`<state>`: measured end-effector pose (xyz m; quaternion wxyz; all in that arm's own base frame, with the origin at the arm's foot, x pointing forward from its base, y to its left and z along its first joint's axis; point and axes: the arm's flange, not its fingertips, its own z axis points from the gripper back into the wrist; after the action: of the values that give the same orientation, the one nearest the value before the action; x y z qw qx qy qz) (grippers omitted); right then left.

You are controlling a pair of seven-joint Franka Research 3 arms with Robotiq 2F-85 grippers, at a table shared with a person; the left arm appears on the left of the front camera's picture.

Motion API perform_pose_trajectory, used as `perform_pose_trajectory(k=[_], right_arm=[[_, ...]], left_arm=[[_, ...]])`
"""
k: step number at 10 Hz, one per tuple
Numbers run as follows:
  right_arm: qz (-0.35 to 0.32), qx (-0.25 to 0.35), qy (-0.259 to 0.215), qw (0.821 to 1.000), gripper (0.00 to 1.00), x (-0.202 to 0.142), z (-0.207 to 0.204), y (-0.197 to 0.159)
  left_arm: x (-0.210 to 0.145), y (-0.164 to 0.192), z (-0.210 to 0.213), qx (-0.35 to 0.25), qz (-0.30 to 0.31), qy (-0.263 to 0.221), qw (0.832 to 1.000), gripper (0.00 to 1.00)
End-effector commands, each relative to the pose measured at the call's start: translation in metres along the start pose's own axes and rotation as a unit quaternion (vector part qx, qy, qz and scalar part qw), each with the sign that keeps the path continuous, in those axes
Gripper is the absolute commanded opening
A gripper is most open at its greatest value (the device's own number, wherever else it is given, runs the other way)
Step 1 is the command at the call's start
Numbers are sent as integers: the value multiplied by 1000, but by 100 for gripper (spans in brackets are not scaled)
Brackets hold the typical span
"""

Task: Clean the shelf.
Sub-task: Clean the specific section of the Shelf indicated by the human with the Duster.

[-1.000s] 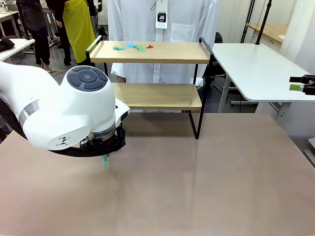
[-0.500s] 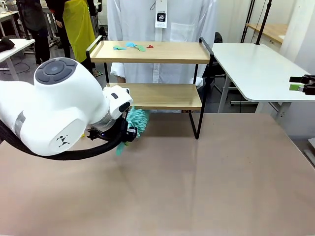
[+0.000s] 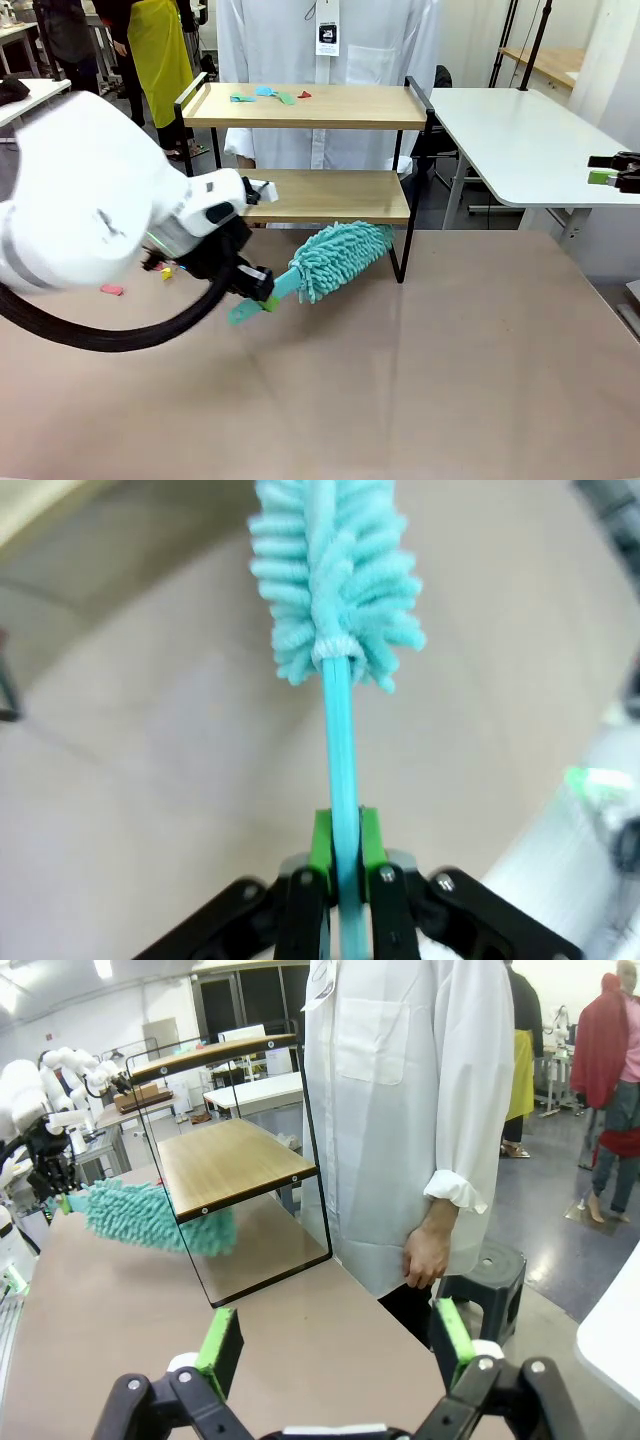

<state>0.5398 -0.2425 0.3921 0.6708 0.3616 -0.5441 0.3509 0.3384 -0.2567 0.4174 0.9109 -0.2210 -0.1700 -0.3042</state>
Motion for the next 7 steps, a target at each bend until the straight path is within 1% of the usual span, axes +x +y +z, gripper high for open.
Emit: perform_pose_trajectory(k=[1, 2, 3, 4, 5, 6, 7], right_arm=[[3, -3, 1, 1000, 100, 2, -1, 0], [3, -3, 1, 1000, 100, 2, -1, 0], [3, -3, 1, 1000, 100, 2, -1, 0], [3, -3, 1, 1000, 100, 2, -1, 0], [3, -3, 1, 1000, 100, 2, -1, 0], [3, -3, 1, 1000, 100, 2, -1, 0], [3, -3, 1, 1000, 100, 2, -1, 0]], left_arm=[[-43, 46, 26, -39, -58, 46, 996, 13], [-47, 54, 32, -61, -88, 72, 992, 13], [-52, 58, 42, -72, -112, 98, 986, 13], [-58, 60, 62, -69, -130, 120, 982, 13], [-63, 61, 88, -62, -138, 139, 979, 13], [-66, 64, 119, -48, -130, 144, 980, 13], [-67, 64, 148, -39, -155, 171, 972, 13]])
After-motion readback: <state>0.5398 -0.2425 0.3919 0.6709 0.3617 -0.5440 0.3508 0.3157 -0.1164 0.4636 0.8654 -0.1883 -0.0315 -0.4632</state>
